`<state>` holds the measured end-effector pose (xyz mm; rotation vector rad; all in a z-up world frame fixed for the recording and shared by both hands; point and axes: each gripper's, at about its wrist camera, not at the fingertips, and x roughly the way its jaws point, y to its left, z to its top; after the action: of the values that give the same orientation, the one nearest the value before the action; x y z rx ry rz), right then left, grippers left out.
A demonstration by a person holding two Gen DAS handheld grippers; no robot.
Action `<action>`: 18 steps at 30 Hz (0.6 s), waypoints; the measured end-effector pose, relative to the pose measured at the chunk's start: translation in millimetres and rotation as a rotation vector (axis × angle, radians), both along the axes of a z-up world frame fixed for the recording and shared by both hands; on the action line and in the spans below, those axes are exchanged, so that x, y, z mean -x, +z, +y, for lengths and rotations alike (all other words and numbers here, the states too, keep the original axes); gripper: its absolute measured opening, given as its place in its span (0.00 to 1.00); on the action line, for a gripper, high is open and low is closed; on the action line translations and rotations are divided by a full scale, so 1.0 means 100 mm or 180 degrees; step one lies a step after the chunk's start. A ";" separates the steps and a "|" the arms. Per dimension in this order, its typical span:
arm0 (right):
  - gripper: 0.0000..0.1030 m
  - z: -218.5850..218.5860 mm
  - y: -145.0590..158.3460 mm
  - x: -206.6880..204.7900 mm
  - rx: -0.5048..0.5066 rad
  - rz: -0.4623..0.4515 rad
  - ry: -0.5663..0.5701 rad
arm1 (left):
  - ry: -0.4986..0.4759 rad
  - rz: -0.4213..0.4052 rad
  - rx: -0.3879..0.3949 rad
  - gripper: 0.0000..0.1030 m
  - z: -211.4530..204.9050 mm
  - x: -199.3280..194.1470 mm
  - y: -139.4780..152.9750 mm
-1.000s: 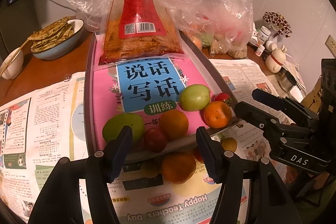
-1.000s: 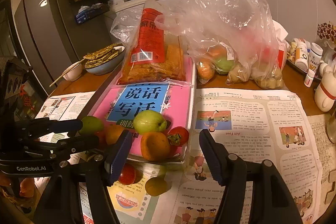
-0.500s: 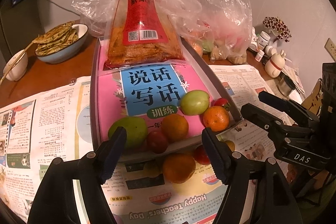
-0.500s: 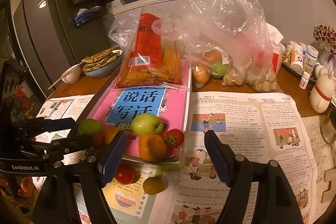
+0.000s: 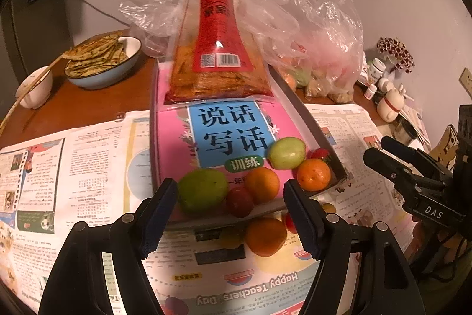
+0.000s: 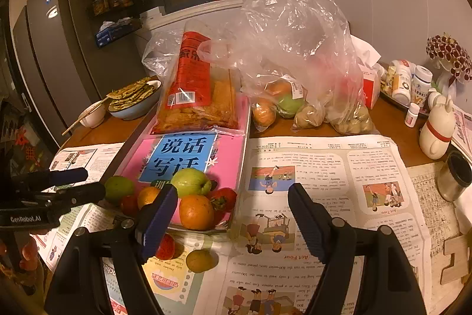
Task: Organize fruits
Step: 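Withdraw both open tools from the tray, then move both open tools toward the loose fruits on the newspaper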
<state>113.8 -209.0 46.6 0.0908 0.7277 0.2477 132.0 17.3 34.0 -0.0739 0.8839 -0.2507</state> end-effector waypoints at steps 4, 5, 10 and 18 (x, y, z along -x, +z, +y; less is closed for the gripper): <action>0.75 0.02 0.01 0.01 -0.0004 -0.0001 0.0015 | 0.0060 -0.0020 0.0005 0.74 0.09 0.02 0.02; 0.75 0.03 0.01 0.02 -0.0001 -0.0002 0.0018 | 0.0079 -0.0023 0.0010 0.74 0.12 0.02 0.02; 0.75 0.04 0.00 0.04 0.0001 0.0005 0.0048 | 0.0153 -0.0012 0.0014 0.74 0.23 0.04 0.01; 0.75 0.07 -0.04 0.07 0.0004 0.0050 0.0076 | 0.0180 0.0044 0.0002 0.74 0.30 0.11 -0.06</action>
<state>107.2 -201.7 42.1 0.0829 0.7449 0.2695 120.6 46.8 28.2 -0.1011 0.8943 -0.1978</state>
